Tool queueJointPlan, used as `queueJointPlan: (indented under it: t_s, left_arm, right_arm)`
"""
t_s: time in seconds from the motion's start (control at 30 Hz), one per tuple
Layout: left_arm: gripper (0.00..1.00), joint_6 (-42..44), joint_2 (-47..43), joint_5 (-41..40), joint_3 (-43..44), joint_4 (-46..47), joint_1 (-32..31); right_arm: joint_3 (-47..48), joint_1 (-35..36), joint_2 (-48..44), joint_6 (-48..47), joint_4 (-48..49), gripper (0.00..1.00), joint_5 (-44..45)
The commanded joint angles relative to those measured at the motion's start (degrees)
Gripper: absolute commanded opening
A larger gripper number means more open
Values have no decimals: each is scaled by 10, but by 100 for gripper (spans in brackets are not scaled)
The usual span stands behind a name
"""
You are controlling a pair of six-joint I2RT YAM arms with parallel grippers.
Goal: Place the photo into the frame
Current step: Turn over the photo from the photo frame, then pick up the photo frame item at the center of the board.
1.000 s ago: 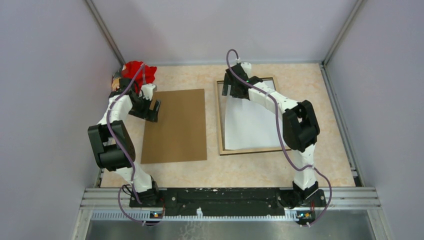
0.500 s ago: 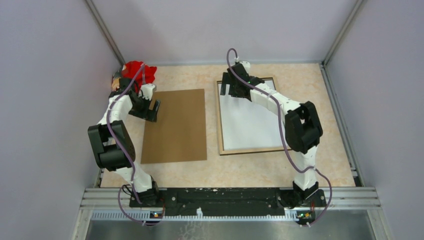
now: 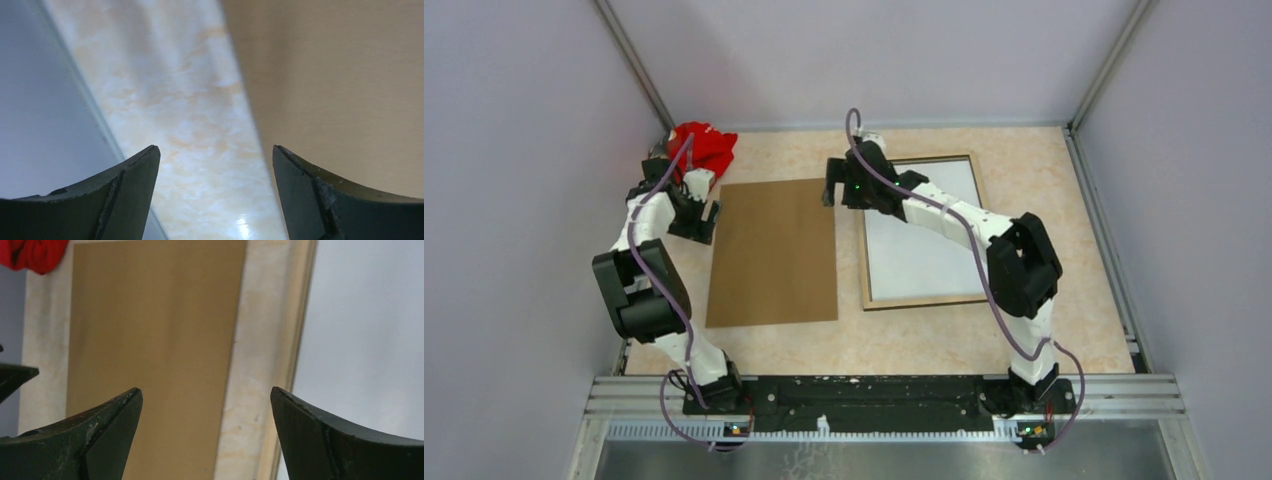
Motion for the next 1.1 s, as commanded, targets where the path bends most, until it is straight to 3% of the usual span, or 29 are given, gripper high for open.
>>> queueJointPlan:
  t_s: [0.0, 0.17, 0.57, 1.07]
  left_arm:
    - [86, 28, 2, -69, 6, 57, 37]
    - [74, 54, 13, -141, -59, 140, 41]
    - [75, 13, 74, -36, -86, 128, 32]
    - [71, 0, 108, 31, -112, 115, -9]
  right_arm:
    - [12, 45, 24, 34, 30, 98, -18]
    - [11, 60, 61, 65, 34, 97, -12]
    - [-40, 65, 98, 120, 70, 97, -23]
    - [-53, 73, 124, 183, 127, 96, -84]
